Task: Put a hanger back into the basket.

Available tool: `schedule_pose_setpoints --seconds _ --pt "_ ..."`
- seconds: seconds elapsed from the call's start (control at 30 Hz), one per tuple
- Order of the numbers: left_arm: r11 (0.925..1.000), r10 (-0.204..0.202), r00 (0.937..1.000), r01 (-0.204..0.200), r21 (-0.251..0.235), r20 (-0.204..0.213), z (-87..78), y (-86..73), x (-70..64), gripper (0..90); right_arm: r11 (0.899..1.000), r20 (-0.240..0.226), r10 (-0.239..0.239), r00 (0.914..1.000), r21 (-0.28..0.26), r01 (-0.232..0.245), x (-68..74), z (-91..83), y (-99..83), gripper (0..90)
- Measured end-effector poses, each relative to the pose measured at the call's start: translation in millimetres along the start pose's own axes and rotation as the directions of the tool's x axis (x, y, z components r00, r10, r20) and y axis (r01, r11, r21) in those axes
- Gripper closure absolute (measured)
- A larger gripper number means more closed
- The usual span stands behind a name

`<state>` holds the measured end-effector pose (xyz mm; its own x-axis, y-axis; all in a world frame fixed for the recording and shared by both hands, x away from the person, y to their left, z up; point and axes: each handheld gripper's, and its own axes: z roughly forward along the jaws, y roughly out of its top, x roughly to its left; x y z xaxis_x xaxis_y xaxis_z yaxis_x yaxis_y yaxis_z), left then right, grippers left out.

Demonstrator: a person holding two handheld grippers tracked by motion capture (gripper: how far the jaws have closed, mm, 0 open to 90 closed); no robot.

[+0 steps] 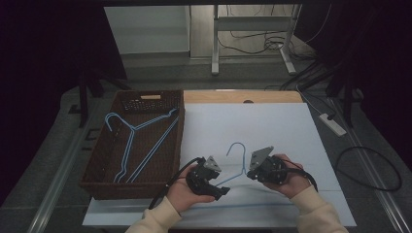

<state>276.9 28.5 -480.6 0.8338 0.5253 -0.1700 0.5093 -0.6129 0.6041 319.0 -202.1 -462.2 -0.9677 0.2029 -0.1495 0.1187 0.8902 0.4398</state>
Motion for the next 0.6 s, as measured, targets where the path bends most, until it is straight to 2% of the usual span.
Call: schedule_pose_setpoints --seconds 0.17,0.3,0.6 --pt "0.9998 -0.008 0.9999 0.008 0.02 -0.013 12.0 1.0 2.5 35.9 1.0 0.0 -0.001 1.0 -0.002 0.001 0.4 -0.5 -0.1 87.7" --pt "0.9992 -0.005 0.9999 0.006 0.039 -0.015 18.7 0.8 4.4 41.2 1.0 0.0 0.0 1.0 -0.003 0.0 0.7 -0.6 -0.2 87.8" --pt "0.9976 0.016 0.9999 -0.016 0.067 -0.005 28.1 -0.3 5.3 68.5 1.0 -0.001 -0.002 1.0 -0.007 0.002 0.8 -1.4 -0.3 87.7"
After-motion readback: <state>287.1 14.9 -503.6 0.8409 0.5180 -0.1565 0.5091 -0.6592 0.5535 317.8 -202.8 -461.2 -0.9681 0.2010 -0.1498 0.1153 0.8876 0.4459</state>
